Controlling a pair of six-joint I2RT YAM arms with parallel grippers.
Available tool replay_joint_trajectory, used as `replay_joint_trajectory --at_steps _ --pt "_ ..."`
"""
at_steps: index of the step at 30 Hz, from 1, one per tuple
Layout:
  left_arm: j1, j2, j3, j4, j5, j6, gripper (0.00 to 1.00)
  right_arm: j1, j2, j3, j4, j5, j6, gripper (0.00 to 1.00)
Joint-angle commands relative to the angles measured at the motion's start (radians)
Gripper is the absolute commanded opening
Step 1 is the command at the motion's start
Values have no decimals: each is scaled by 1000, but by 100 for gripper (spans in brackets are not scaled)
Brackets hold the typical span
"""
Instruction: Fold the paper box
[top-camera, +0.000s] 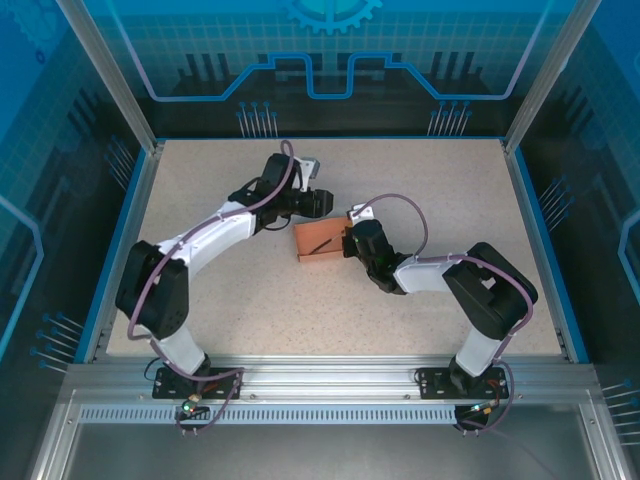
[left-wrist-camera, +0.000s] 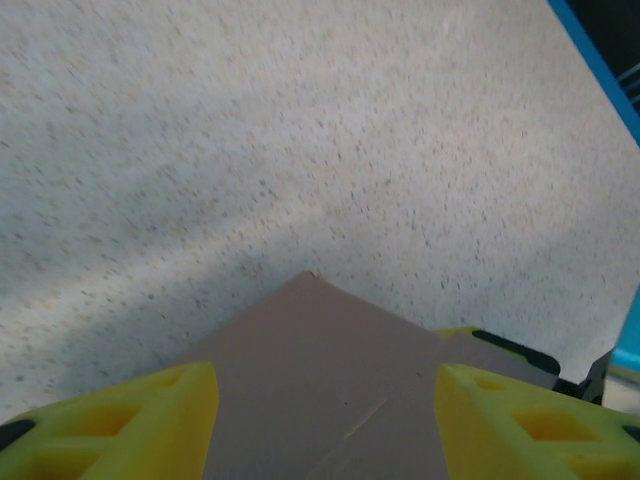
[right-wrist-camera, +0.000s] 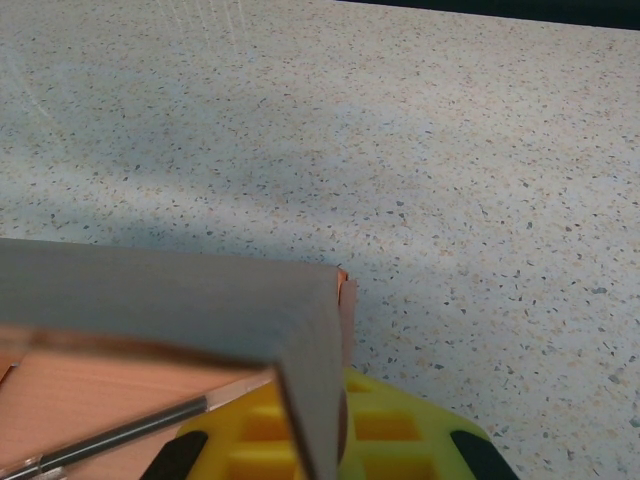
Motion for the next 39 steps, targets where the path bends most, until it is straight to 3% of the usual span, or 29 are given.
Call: replay_joint_trajectory --at_steps 1,14,26,39 --pt "3 24 54 -98 109 21 61 21 10 -22 -91 -4 -11 1" --pt "3 15 -41 -50 169 -11 59 22 6 1 -121 4 -10 9" --pt "2 21 -89 -12 178 -29 58 28 -92 -39 -168 7 -17 29" --pt "-9 12 -130 26 176 -47 59 23 -426 -116 -408 -88 -31 37"
